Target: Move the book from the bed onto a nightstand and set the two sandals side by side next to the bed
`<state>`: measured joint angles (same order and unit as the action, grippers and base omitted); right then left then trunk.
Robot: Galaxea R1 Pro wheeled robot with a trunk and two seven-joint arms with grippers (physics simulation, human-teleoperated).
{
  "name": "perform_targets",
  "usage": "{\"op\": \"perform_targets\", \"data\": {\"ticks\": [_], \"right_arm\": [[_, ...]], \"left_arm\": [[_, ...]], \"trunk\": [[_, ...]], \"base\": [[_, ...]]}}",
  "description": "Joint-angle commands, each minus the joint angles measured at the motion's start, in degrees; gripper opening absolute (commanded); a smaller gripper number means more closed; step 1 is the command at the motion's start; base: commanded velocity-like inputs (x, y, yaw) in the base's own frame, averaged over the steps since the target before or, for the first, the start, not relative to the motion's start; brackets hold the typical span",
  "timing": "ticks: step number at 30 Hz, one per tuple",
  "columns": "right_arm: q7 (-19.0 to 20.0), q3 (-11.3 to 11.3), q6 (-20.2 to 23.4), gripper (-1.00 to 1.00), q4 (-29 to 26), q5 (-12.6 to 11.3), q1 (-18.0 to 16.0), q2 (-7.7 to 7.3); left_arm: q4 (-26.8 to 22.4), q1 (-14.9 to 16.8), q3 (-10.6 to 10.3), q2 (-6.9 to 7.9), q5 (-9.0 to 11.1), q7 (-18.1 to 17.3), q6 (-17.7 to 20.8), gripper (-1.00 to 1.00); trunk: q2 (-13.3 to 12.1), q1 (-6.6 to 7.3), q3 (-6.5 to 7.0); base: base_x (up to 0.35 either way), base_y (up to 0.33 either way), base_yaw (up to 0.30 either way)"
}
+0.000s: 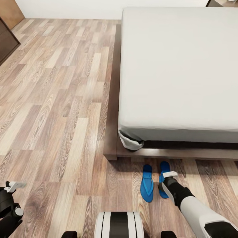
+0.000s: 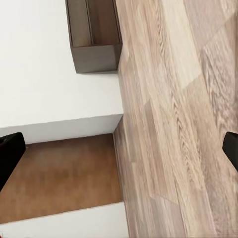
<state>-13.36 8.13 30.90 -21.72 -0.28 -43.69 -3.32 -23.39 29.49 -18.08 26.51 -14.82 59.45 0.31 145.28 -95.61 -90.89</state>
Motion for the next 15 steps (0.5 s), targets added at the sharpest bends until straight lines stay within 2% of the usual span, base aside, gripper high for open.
{"op": "perform_targets", "data": {"ticks": [1, 7, 11, 15], "right_arm": [[-0.1, 0.3, 0.4, -1.0, -0.1, 0.5, 0.0, 0.01], [-0.1, 0.3, 0.4, -1.0, -0.1, 2.7, -0.2, 0.21], [-0.1, 0.3, 0.4, -1.0, -0.2, 3.1, -0.3, 0.24], [-0.1, 0.3, 0.4, -1.0, -0.1, 3.2, -0.5, 0.19]], "left_arm": [[0.0, 0.0, -0.2, 0.03, 0.0, 0.2, 0.0, 1.0], [0.0, 0.0, -0.2, 0.03, 0.0, 0.2, 0.0, 1.0], [0.0, 0.0, -0.2, 0.03, 0.0, 0.2, 0.0, 1.0], [0.0, 0.0, -0.2, 0.03, 0.0, 0.2, 0.0, 1.0]], "trunk": [[0.0, -0.01, -0.05], [0.0, -0.04, -0.27], [0.1, -0.14, -1.16], [0.1, -0.14, -1.16]], "base": [[0.0, 0.0, 0.0], [0.0, 0.0, 0.0], [0.0, 0.0, 0.0], [0.0, 0.0, 0.0]]}}
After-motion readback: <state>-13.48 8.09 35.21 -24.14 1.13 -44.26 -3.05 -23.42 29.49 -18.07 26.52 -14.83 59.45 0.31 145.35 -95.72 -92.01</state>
